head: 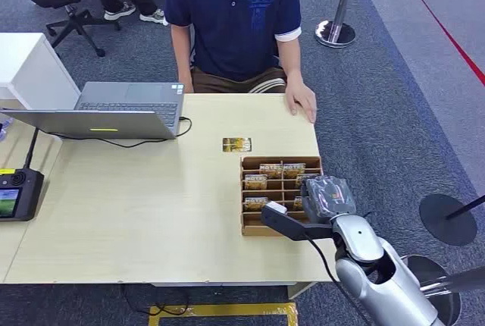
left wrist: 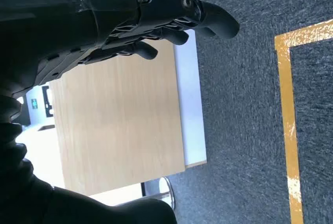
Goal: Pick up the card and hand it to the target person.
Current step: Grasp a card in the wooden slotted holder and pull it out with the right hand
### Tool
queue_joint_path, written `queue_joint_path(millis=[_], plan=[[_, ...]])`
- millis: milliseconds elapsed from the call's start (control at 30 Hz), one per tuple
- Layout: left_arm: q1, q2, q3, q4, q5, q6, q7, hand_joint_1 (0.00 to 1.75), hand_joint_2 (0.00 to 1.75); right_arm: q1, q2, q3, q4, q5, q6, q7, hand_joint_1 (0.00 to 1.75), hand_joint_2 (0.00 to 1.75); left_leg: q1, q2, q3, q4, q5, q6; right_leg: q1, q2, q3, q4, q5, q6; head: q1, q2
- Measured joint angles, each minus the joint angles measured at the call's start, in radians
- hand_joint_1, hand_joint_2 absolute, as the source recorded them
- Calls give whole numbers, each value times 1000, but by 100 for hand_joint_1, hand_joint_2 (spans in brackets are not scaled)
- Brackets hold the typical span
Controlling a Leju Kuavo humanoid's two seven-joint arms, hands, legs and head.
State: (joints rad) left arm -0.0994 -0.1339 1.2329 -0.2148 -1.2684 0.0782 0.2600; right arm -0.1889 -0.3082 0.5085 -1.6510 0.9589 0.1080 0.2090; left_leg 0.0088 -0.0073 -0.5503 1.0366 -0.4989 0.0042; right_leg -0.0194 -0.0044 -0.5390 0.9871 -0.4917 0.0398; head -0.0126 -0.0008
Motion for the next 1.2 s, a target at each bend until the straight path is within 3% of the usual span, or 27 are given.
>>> queue_joint_path(millis=[200, 433, 567, 733, 900, 1000, 1033, 1133, 1200], plan=[[0, 0, 0, 0, 0, 0, -2, 0, 175, 9, 0, 0, 0, -3, 3, 0, 103, 175, 0, 0, 0, 0, 0, 0, 0, 0, 0, 0, 0, 0, 0, 0], [0, 0, 0, 0, 0, 0, -7, 0, 175, 20, 0, 0, 2, -9, 3, -6, 103, 175, 0, 0, 0, 0, 0, 0, 0, 0, 0, 0, 0, 0, 0, 0], [0, 0, 0, 0, 0, 0, -6, 0, 175, 23, -2, 0, 2, -9, 3, -6, 115, 175, 0, 0, 0, 0, 0, 0, 0, 0, 0, 0, 0, 0, 0, 0], [0, 0, 0, 0, 0, 0, -4, 0, 175, 23, -2, 0, 2, -9, 3, -6, 155, 175, 0, 0, 0, 0, 0, 0, 0, 0, 0, 0, 0, 0, 0, 0], [0, 0, 0, 0, 1, 0, -3, 0, 175, 22, -1, 0, 2, -10, 3, -6, 174, 175, 0, 0, 0, 0, 0, 0, 0, 0, 0, 0, 0, 0, 0, 0], [0, 0, 0, 0, 2, -2, -5, 0, 44, 21, -1, 0, 2, -9, 2, -6, 175, 175, 0, 0, 0, 0, 0, 0, 0, 0, 0, 0, 0, 0, 0, 0], [0, 0, 0, 0, 1, -4, -9, 0, 44, 20, -1, 0, 2, -9, 2, -7, 175, 175, 0, 0, 0, 0, 0, 0, 0, 0, 0, 0, 0, 0, 0, 0], [0, 0, 0, 0, 1, -10, -28, 0, 175, 20, -1, 0, 2, -6, -3, -8, 175, 175, 0, 0, 0, 0, 0, 0, 0, 0, 0, 0, 0, 0, 0, 0], [0, 0, 0, 0, 0, -12, -34, 0, 175, 21, 0, 0, 2, -3, -6, -9, 175, 175, 0, 0, 0, 0, 0, 0, 0, 0, 0, 0, 0, 0, 0, 0]])
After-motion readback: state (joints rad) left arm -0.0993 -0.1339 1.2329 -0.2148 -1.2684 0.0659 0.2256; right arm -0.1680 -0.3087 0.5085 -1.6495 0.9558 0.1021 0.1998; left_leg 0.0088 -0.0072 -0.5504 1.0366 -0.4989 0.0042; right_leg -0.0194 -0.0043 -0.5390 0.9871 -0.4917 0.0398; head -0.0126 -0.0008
